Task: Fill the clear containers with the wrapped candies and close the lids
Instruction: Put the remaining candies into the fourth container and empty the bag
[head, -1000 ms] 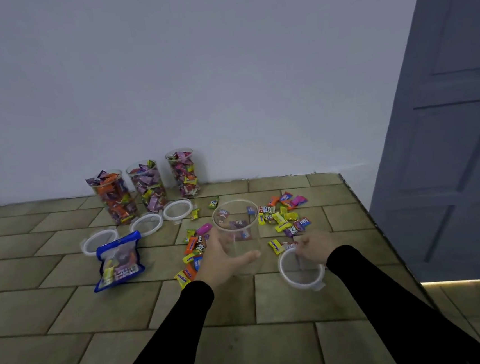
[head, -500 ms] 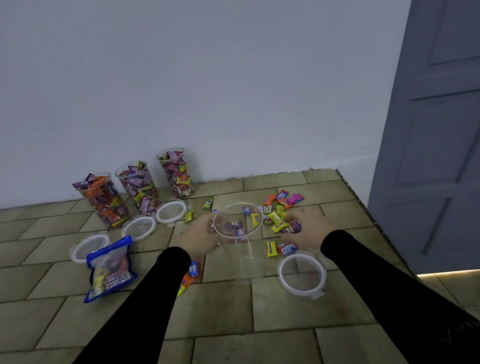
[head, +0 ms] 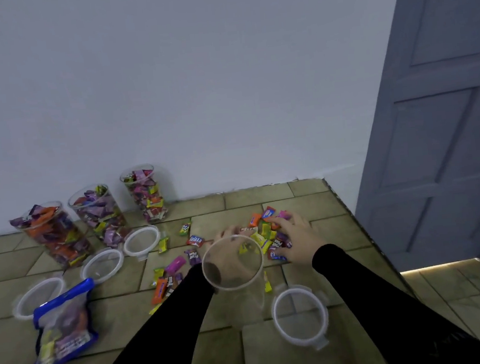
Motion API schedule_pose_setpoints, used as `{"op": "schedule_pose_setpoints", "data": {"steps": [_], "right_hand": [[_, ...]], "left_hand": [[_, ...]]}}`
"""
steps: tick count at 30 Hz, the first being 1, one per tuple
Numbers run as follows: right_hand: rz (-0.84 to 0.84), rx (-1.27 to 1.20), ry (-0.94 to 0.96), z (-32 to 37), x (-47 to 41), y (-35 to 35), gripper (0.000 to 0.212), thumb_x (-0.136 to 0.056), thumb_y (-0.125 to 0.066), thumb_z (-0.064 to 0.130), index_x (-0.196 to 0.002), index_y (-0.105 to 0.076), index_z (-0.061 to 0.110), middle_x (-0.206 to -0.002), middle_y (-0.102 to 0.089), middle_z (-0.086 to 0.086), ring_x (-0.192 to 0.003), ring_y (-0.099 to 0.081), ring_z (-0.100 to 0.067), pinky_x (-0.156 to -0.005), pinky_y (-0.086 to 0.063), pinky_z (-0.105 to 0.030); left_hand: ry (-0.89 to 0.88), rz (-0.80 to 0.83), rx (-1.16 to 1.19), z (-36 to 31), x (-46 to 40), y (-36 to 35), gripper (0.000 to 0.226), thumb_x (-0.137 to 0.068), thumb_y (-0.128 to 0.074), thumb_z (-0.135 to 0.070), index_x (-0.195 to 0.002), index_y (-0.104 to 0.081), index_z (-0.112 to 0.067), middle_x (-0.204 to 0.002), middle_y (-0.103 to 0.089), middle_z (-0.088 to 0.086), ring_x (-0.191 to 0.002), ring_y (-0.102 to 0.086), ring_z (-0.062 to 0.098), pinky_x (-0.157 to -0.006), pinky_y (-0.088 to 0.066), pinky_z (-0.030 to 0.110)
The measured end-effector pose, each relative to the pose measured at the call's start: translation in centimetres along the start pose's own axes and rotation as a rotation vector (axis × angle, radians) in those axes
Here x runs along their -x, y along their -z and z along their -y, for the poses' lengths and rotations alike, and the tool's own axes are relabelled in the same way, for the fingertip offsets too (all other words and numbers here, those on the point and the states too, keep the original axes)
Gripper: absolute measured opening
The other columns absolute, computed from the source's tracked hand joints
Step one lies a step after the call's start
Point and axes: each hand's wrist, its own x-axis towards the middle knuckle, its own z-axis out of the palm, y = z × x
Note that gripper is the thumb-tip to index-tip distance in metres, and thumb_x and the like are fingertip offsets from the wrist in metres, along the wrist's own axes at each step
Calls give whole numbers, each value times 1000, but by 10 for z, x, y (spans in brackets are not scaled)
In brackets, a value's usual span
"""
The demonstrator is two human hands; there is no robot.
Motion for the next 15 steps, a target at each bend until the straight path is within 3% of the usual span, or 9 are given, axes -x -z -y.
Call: {"op": "schedule_pose_setpoints", "data": {"steps": [2, 6, 11, 15], "right_hand": [[14, 16, 25, 1, -7, -2, 69, -87, -61, 32, -145, -26, 41, -156, -12, -4, -144, -14, -28, -116, -17, -48], [-32, 71, 81, 3, -32, -12, 65, -89, -45, 21, -148, -24, 38, -159, -6, -3, -147, -1, -28, -115, -9, -54], [-64, 213, 94, 3, -64, -25, 51, -99, -30, 44, -148, -24, 35, -161, -7, -1, -148, 0, -27, -113, -12, -52], [-89, 249, 100, 10, -82, -31, 76, -77, -5, 63, -137, -41, 35, -150, -33, 2, -136, -28, -27, -103, -28, -48]], "left_hand": [[-24, -19, -2, 2, -4, 1, 106, -54, -68, -77, -146, -21, -52, -158, -17, -2, -145, -17, 26, -113, -23, 57], [49, -7, -27, 5, -34, -1, 84, -81, -58, -67, -148, -11, -50, -161, -10, -6, -147, -10, 23, -112, -14, 55], [19, -57, -89, 3, -52, -15, 58, -98, -37, -44, -151, -14, -40, -160, -12, -6, -146, -9, 20, -114, -12, 51], [16, -153, -93, 8, -61, -21, 61, -93, -21, -55, -150, -23, -32, -154, -24, -5, -138, -23, 19, -108, -24, 39]]}}
